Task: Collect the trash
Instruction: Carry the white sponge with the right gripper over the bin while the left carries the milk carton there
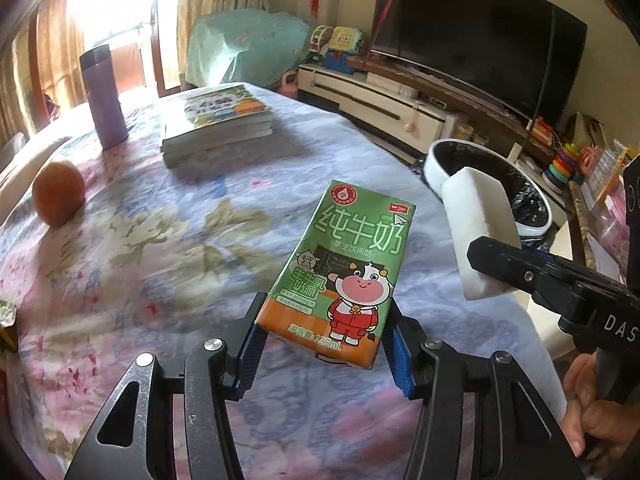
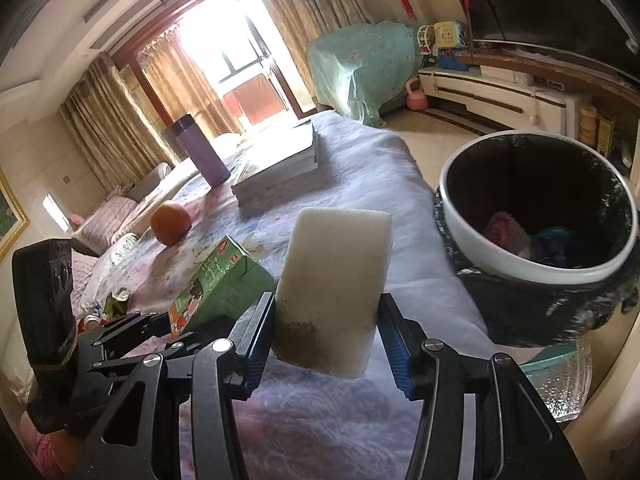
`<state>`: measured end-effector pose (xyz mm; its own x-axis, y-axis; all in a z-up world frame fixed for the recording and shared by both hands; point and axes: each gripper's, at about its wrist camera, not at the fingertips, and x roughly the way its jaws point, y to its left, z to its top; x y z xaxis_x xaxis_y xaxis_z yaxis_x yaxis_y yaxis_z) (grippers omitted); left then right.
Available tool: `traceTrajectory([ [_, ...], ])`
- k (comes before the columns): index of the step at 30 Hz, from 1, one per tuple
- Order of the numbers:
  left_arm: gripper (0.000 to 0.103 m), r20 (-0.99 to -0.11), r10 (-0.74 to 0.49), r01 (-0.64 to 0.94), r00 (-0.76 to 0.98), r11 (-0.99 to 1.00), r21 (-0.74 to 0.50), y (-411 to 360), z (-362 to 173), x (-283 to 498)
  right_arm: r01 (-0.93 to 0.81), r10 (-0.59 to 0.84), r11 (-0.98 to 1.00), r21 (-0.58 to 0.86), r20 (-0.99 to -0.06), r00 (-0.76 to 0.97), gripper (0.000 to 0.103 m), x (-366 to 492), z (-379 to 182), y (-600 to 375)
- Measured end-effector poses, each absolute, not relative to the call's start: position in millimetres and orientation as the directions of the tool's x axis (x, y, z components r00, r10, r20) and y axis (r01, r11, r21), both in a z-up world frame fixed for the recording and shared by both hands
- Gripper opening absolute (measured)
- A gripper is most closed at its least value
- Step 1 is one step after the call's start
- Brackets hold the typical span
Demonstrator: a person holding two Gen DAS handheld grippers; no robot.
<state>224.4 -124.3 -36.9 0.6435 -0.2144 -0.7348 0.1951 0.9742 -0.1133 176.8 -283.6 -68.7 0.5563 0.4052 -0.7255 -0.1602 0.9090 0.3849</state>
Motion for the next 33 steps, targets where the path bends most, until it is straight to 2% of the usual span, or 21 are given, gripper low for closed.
traceTrajectory([
  [33, 0.052, -0.710, -0.297, 0.352, 0.638, 0.933, -0.074, -201, -13, 235, -0.024, 0.299, 0.925, 0.379, -0.688, 0.661, 0.052, 162, -41, -379],
])
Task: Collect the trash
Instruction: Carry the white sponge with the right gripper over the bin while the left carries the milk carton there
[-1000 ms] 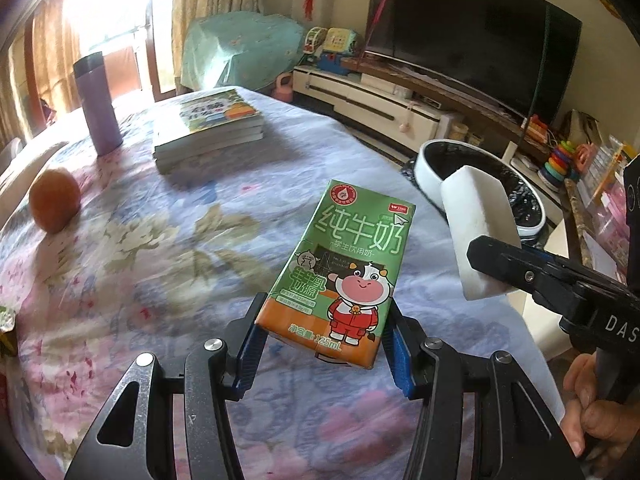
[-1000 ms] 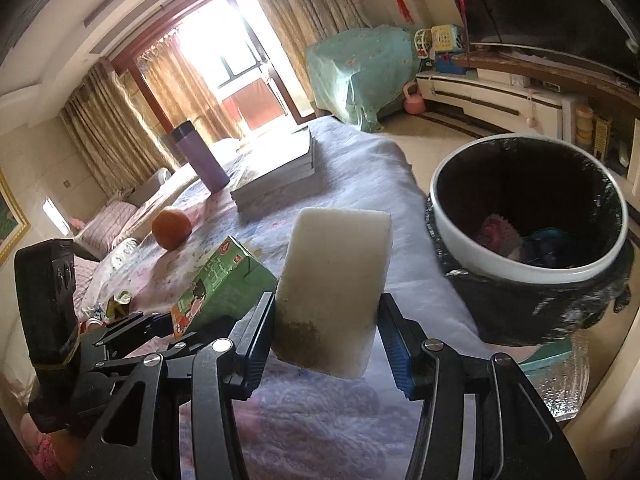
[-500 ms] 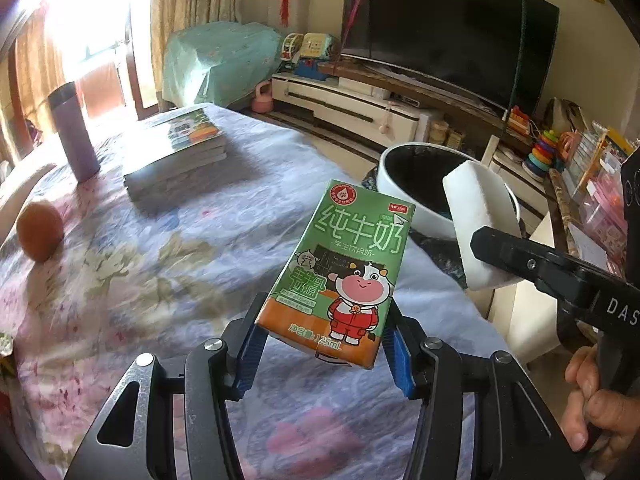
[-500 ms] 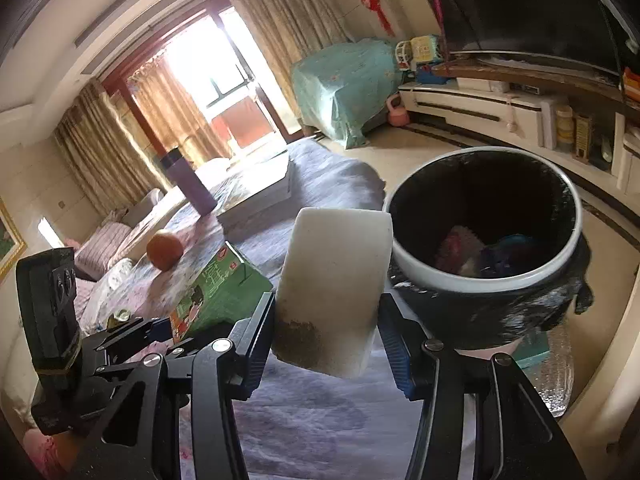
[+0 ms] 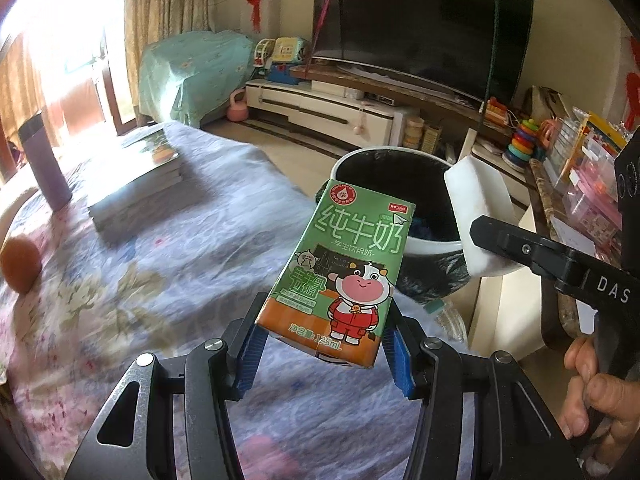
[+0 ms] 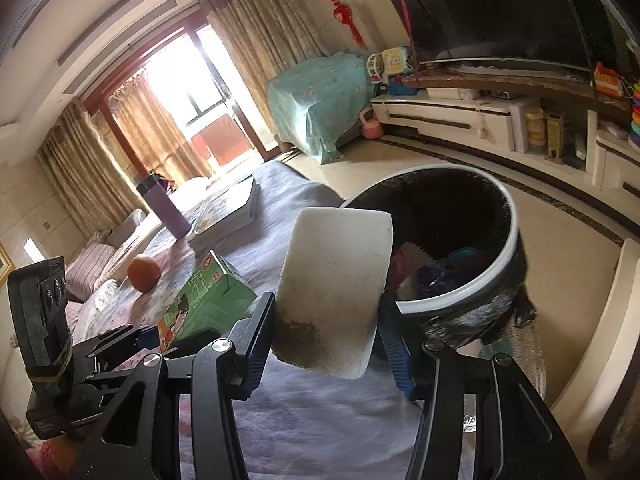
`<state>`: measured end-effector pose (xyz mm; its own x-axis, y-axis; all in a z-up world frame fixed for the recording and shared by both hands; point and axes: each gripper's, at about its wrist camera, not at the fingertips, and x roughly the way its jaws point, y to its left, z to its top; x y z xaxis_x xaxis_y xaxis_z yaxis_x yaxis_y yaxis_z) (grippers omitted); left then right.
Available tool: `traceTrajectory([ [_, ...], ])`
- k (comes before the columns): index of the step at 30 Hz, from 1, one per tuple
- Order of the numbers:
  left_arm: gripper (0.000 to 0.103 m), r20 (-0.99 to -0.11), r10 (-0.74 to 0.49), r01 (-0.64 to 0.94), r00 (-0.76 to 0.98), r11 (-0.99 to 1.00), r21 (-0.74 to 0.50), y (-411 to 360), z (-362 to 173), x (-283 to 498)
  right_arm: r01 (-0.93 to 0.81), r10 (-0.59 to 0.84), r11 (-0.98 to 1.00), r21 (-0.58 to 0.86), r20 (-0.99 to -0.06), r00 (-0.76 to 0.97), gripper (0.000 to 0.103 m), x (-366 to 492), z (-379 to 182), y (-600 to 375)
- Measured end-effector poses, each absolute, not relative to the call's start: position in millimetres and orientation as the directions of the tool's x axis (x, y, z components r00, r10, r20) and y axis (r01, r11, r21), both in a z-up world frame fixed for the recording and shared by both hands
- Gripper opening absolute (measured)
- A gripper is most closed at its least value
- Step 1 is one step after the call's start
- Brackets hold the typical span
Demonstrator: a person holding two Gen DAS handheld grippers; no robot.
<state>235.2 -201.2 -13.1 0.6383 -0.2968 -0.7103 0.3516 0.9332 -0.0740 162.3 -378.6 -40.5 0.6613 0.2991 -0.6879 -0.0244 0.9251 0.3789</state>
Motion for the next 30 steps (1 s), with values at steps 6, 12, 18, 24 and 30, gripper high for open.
traceTrajectory([
  [6, 0.051, -0.705, -0.308, 0.367, 0.639, 0.927, -0.074, -210, -11, 242, 0.000, 0.274, 0.929, 0.370, -0.688, 0.672, 0.052, 164, -40, -392],
  [12, 0.051, -0.704, -0.311, 0.377, 0.638, 0.924, -0.066, -217, -12, 246, 0.013, 0.267, 0.927, 0.374, -0.687, 0.676, 0.052, 167, -41, -401],
  [18, 0.051, -0.702, -0.318, 0.385, 0.637, 0.920, -0.068, -224, -12, 253, 0.020, 0.263, 0.927, 0.375, -0.689, 0.676, 0.052, 170, -43, -408],
  [24, 0.051, -0.701, -0.325, 0.390, 0.634, 0.918, -0.073, -231, -12, 264, 0.032, 0.252, 0.928, 0.370, -0.692, 0.676, 0.052, 175, -43, -415],
  [30, 0.051, -0.700, -0.326, 0.393, 0.635, 0.917, -0.069, -235, -11, 272, 0.040, 0.243, 0.931, 0.363, -0.697, 0.675, 0.052, 183, -43, -422],
])
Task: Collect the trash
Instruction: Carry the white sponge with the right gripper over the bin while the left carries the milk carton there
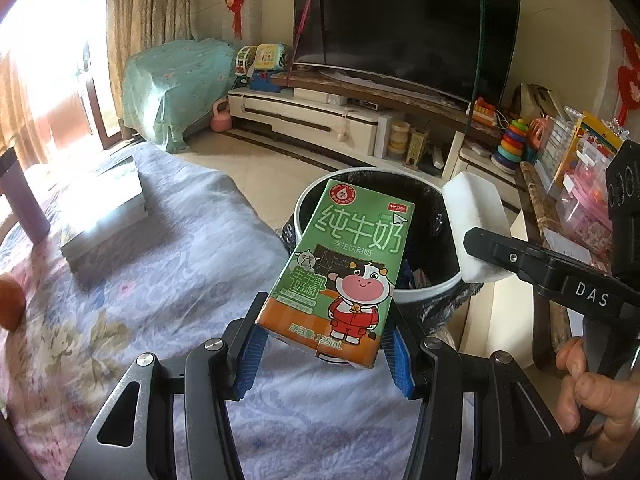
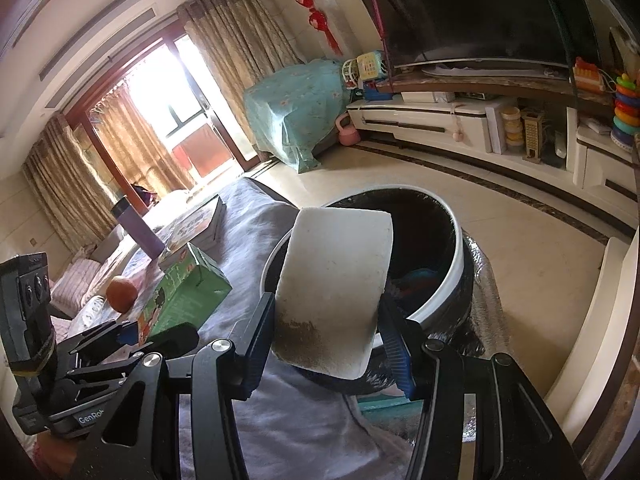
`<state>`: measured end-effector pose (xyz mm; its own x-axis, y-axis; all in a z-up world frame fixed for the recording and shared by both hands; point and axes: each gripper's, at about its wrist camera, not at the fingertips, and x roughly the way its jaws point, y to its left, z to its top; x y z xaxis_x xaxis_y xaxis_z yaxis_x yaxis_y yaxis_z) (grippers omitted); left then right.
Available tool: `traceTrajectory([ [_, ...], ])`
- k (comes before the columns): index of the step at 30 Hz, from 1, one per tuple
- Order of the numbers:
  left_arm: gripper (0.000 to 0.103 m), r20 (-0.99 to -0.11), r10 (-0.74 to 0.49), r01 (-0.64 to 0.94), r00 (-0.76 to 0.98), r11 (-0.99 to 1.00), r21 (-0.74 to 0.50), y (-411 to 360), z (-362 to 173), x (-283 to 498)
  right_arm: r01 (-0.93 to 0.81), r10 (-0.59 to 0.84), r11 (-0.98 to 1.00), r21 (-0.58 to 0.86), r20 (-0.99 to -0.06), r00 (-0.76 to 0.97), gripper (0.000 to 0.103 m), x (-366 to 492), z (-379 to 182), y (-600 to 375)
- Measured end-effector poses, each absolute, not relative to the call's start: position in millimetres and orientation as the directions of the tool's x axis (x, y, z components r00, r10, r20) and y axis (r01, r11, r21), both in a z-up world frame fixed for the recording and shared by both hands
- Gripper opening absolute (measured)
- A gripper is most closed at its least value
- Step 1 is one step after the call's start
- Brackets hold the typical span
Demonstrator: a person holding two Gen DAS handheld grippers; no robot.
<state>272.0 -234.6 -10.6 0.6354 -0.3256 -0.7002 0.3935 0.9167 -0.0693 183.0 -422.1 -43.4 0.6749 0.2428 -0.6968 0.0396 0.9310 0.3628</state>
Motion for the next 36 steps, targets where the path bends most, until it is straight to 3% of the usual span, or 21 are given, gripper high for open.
traceTrajectory([
  [36, 0.051, -0.737, -0.299, 0.425, 0.606, 0.905, -0.017, -291, -27, 346, 0.055, 0.209, 0.949, 0.311, -0.749, 0.629, 0.052, 231, -54, -448],
])
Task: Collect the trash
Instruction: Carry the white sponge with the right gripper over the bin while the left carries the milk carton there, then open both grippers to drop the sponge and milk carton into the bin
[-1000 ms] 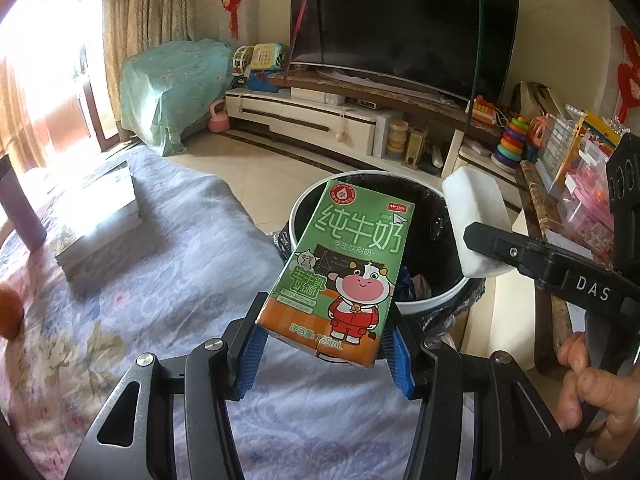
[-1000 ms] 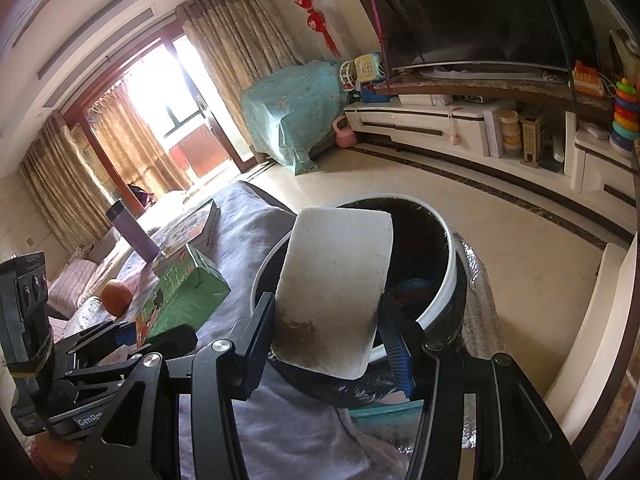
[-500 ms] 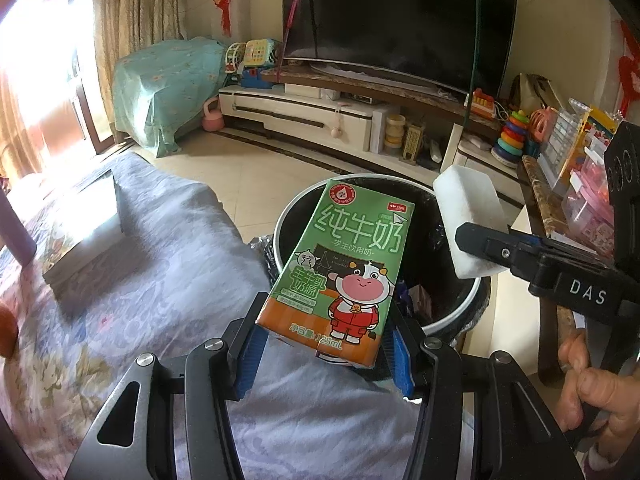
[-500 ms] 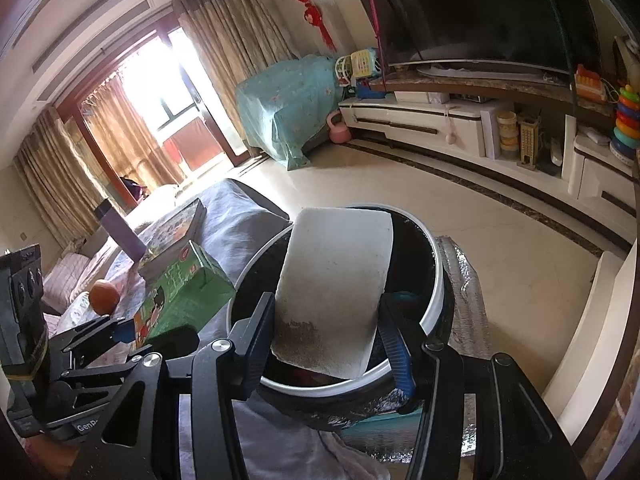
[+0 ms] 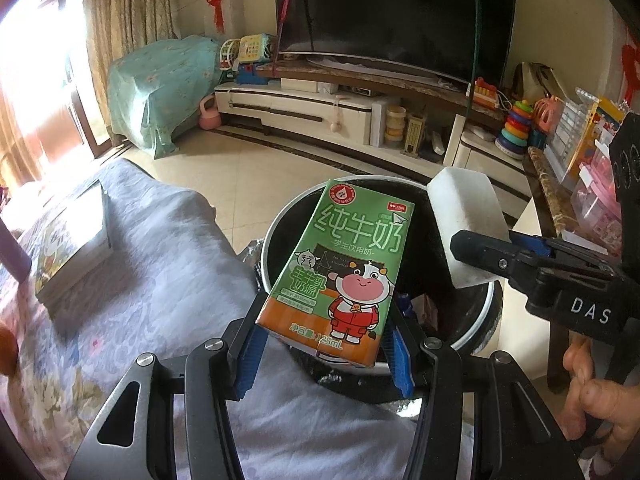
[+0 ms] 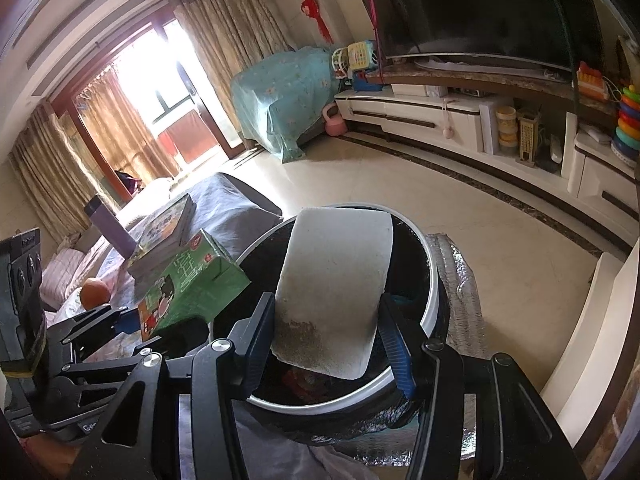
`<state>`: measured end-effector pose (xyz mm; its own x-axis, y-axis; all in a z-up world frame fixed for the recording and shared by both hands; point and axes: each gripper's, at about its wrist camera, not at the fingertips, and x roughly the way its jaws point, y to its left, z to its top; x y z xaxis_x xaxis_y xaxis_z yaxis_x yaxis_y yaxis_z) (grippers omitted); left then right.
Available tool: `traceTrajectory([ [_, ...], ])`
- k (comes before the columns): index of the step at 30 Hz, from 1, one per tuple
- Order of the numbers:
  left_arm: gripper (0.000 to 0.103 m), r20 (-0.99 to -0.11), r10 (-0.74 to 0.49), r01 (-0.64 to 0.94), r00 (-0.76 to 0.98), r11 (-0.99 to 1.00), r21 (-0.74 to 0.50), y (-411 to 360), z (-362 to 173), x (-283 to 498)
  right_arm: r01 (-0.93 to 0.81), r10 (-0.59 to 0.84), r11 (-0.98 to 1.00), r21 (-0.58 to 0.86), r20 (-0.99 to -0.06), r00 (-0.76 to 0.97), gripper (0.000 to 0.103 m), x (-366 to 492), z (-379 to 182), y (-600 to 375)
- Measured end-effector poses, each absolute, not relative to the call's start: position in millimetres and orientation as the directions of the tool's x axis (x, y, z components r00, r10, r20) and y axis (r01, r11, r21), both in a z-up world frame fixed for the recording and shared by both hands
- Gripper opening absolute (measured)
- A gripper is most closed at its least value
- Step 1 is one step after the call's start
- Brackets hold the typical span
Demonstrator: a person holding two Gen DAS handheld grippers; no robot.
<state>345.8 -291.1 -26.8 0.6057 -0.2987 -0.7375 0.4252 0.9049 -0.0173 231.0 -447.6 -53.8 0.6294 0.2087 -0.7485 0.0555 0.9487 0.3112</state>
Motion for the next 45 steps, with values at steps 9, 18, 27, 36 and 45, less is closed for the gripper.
traceTrajectory([
  [9, 0.051, -0.746, -0.300, 0.431, 0.594, 0.902, -0.020, -296, -28, 355, 0.056, 0.202, 0.952, 0.301, -0.756, 0.622, 0.052, 238, -54, -449],
  [18, 0.051, -0.763, -0.292, 0.426, 0.577, 0.905, -0.025, -301, -33, 366, 0.051, 0.204, 0.955, 0.292, -0.771, 0.603, 0.052, 246, -59, -449],
  [27, 0.051, -0.774, -0.287, 0.424, 0.564, 0.905, -0.027, -307, -37, 375, 0.049, 0.204, 0.956, 0.288, -0.778, 0.594, 0.053, 252, -60, -451],
  [36, 0.052, -0.783, -0.289, 0.424, 0.551, 0.905, -0.035, -309, -38, 380, 0.046, 0.201, 0.960, 0.278, -0.790, 0.579, 0.055, 259, -63, -454],
  [45, 0.065, -0.788, -0.281, 0.404, 0.548, 0.914, -0.045, -305, -33, 383, 0.048, 0.195, 0.962, 0.268, -0.801, 0.566, 0.075, 260, -64, -452],
])
